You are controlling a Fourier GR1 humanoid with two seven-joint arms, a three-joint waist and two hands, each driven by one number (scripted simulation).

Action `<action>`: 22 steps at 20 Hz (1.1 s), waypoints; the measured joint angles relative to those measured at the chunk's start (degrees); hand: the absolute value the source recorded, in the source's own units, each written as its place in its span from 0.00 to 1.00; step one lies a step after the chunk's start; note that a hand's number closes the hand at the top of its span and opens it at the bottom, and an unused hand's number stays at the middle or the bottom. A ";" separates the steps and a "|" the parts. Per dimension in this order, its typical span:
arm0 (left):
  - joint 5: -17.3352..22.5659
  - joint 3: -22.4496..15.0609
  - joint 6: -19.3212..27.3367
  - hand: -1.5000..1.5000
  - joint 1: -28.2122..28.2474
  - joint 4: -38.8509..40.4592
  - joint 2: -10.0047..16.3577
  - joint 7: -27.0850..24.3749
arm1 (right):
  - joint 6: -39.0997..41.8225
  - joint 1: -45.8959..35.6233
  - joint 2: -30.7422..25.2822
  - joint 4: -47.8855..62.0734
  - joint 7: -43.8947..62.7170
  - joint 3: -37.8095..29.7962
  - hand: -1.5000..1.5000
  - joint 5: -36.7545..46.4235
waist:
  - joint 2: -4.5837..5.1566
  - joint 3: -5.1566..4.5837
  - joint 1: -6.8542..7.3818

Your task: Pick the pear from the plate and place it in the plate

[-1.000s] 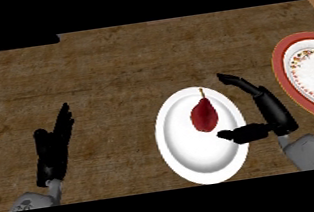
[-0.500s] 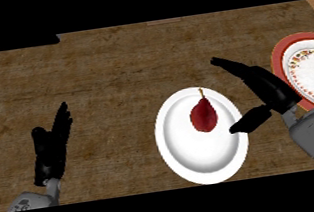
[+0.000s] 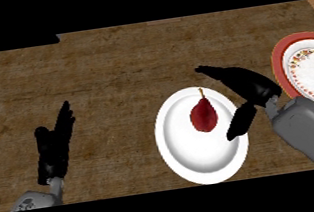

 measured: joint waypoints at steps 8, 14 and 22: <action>-2.51 3.26 -3.11 0.50 0.52 0.67 -1.84 0.32 | 4.32 0.94 5.56 4.95 -1.73 -3.44 0.00 6.79 | 0.04 0.02 -0.10; -5.39 4.57 -3.68 0.50 1.55 -1.58 -3.63 2.50 | 7.43 -0.28 9.17 9.68 -4.51 -6.86 0.00 11.43 | 0.04 0.03 -0.03; -8.37 7.24 -6.23 0.50 1.96 -1.79 -6.08 2.97 | 7.83 0.85 14.26 13.70 -7.61 -10.20 0.00 18.14 | 0.04 0.03 -0.10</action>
